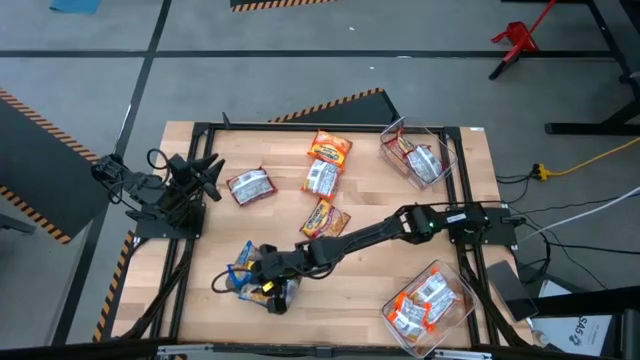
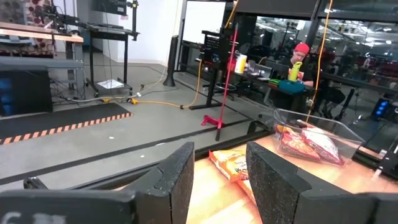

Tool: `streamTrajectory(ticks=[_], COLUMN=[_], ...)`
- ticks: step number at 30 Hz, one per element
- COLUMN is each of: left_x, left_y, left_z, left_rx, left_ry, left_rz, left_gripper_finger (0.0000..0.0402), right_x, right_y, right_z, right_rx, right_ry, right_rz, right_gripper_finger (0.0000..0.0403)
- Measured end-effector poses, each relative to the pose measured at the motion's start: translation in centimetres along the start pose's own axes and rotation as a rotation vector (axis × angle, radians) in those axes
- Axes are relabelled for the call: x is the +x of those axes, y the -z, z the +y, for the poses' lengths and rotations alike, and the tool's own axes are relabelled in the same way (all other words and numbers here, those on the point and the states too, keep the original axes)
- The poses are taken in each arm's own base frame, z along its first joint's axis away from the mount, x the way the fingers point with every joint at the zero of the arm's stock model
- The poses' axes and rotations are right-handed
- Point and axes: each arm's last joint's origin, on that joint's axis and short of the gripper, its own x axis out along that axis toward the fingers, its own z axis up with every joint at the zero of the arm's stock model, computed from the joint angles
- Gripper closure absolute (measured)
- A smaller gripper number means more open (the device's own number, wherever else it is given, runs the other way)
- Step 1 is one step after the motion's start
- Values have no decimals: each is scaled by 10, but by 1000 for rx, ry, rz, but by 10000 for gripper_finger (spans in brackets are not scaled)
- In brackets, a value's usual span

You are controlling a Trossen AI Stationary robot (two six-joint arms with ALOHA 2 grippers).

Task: Sort Maruchan noodles
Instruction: Put the blue noodle pack into the black bin

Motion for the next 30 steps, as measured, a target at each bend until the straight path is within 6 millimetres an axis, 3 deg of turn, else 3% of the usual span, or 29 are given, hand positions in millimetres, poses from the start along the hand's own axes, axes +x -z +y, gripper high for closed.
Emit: streamTrajectory(ticks=[3, 7, 13, 23, 30], left_x=[0, 0, 0, 0, 0], left_y=[0, 0, 0, 0, 0], left_z=[0, 0, 0, 0, 0], left_rx=[0, 0, -3, -9, -8], left_ry=[0, 0, 0, 0, 0], left_rz=[0, 0, -1, -1, -1], left_gripper_finger=[262, 262, 262, 262, 262], right_x=[1, -13, -56, -47, -38], right_y=[1, -16, -54, -14, 3], right_z=[-1, -2, 5, 19, 7], right_rx=[3, -8, -101, -100, -49], right_ry=[3, 11, 98, 189, 262], right_rz=[-4, -18, -84, 166, 186], right_gripper_finger=[304, 304, 304, 304, 304])
